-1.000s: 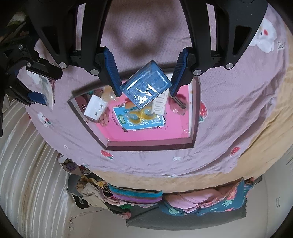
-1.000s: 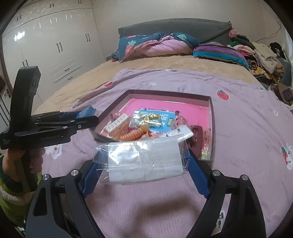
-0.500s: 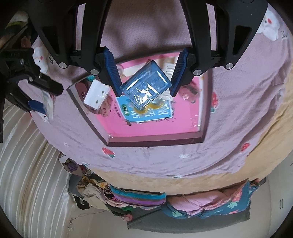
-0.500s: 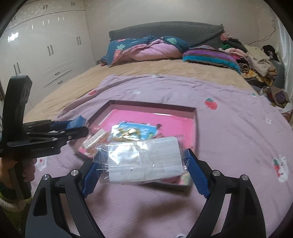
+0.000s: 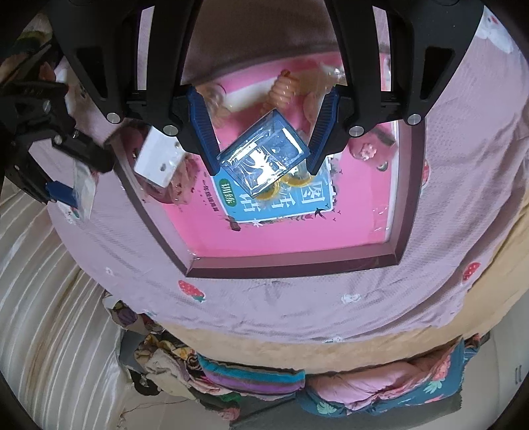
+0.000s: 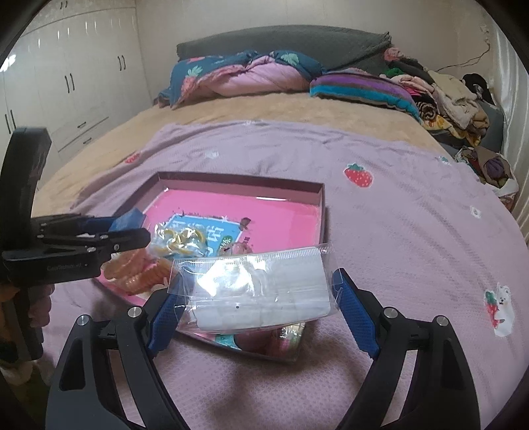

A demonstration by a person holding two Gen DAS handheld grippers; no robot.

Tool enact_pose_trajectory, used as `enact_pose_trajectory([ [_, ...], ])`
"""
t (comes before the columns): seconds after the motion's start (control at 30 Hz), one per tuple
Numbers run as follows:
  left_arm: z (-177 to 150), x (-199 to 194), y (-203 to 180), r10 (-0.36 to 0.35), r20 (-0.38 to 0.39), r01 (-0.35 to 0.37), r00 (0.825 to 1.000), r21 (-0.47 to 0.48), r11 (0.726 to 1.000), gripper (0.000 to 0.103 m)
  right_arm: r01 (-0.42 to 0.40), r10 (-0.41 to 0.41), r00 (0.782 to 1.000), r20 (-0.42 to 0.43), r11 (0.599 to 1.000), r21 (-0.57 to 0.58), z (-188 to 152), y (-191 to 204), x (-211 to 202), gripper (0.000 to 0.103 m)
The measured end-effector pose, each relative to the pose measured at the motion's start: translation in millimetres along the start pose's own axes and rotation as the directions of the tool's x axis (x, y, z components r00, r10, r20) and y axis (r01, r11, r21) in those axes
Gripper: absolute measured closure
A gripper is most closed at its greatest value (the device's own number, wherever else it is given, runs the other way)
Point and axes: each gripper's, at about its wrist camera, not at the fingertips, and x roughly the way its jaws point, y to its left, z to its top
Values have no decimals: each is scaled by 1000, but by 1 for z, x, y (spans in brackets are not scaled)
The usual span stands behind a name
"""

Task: Organize jewelry
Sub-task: 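Carry the blue case and clear bag into the box and open both tools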

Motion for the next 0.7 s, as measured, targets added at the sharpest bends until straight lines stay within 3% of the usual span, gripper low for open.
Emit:
enact_pose_trajectory([
  [0.3, 8, 15, 10, 33, -24, -33, 999, -12, 999, 57, -10, 7, 999, -51, 997, -77, 4, 24, 37, 19],
  [0.7, 7, 21, 15, 46, -43, -47, 998, -19, 999, 57, -54, 49, 997, -59, 995, -82, -8, 39, 33, 8],
])
